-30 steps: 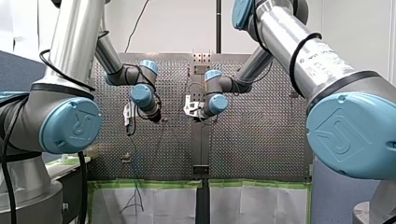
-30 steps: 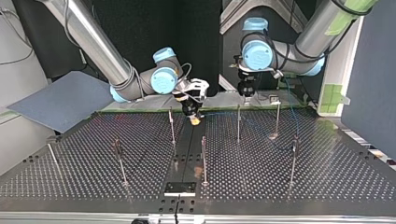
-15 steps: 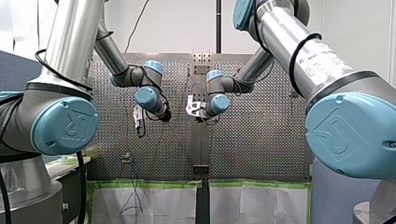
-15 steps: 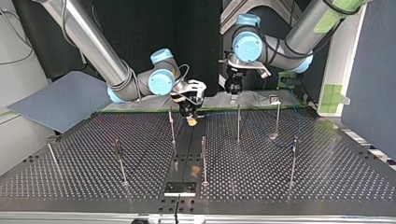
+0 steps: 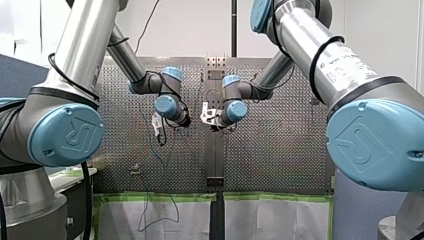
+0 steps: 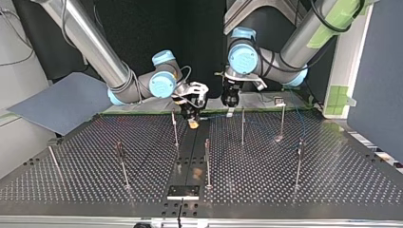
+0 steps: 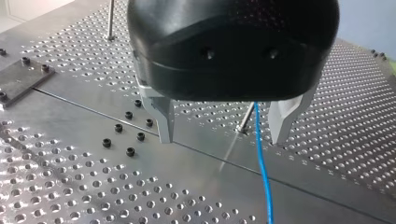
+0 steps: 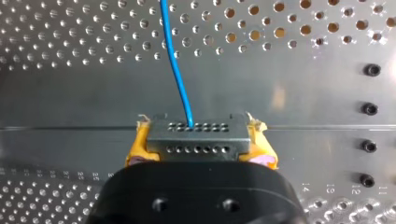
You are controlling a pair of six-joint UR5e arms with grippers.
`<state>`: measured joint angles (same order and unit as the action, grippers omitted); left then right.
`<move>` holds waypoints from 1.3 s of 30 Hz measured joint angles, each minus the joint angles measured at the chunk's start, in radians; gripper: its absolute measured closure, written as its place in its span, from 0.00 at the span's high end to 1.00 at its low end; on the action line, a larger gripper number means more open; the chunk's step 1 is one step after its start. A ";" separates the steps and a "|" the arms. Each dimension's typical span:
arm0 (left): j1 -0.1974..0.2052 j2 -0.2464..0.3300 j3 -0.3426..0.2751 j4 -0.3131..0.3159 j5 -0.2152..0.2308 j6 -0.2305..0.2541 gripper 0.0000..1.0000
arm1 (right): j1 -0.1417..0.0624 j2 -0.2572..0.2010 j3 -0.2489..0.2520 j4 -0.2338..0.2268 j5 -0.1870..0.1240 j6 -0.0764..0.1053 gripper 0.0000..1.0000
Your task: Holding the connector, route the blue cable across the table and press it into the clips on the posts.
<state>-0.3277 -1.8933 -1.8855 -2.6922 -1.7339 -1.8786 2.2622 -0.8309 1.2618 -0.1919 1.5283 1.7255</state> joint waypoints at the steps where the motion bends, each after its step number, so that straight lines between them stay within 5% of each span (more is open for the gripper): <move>1: -0.001 -0.005 0.006 -0.003 0.000 0.000 1.00 | -0.001 0.000 0.000 0.000 0.000 0.000 0.00; 14: 0.000 -0.110 0.060 0.031 -0.012 -0.026 1.00 | -0.005 0.000 0.000 0.002 0.000 0.001 0.00; 31: -0.006 -0.160 0.132 0.091 -0.052 -0.091 1.00 | -0.005 0.000 0.000 0.001 0.000 0.001 0.00; 39: -0.008 -0.227 0.147 0.098 -0.058 -0.096 1.00 | -0.005 0.000 0.000 0.001 0.000 0.001 0.00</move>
<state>-0.3362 -2.1202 -1.7383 -2.5940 -1.7923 -1.9744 2.2573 -0.8308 1.2619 -0.1905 1.5281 1.7267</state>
